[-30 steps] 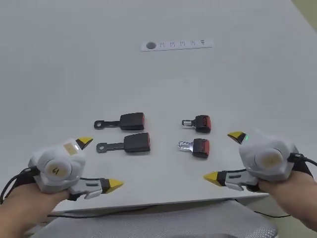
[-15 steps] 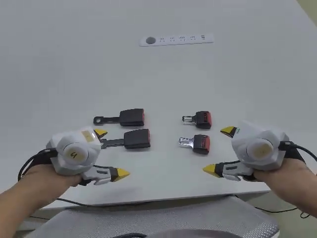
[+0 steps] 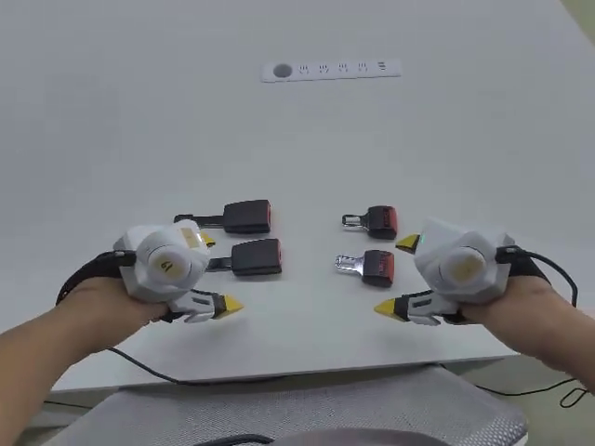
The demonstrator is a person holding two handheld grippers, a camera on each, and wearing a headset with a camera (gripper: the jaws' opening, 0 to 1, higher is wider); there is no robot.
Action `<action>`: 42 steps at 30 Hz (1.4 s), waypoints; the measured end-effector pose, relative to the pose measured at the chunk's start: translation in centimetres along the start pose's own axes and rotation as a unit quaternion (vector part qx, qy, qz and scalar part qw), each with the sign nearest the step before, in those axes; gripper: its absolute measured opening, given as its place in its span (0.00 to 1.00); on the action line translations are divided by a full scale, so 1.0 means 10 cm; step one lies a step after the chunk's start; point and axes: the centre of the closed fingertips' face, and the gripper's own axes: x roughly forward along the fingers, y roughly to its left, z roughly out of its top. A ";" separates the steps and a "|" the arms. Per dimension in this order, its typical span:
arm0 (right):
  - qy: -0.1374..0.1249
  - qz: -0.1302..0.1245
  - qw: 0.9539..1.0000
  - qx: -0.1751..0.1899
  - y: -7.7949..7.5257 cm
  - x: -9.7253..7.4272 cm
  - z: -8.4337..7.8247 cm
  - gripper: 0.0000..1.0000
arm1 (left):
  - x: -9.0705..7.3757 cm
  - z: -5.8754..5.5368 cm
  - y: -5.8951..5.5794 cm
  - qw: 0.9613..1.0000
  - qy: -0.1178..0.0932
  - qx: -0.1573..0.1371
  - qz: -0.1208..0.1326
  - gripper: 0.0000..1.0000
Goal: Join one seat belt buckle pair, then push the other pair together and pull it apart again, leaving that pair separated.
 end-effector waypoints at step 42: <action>0.065 0.099 0.992 -0.051 -0.16 0.29 -0.15 0.32 | 0.40 0.21 0.03 0.986 0.062 0.112 -0.102 0.45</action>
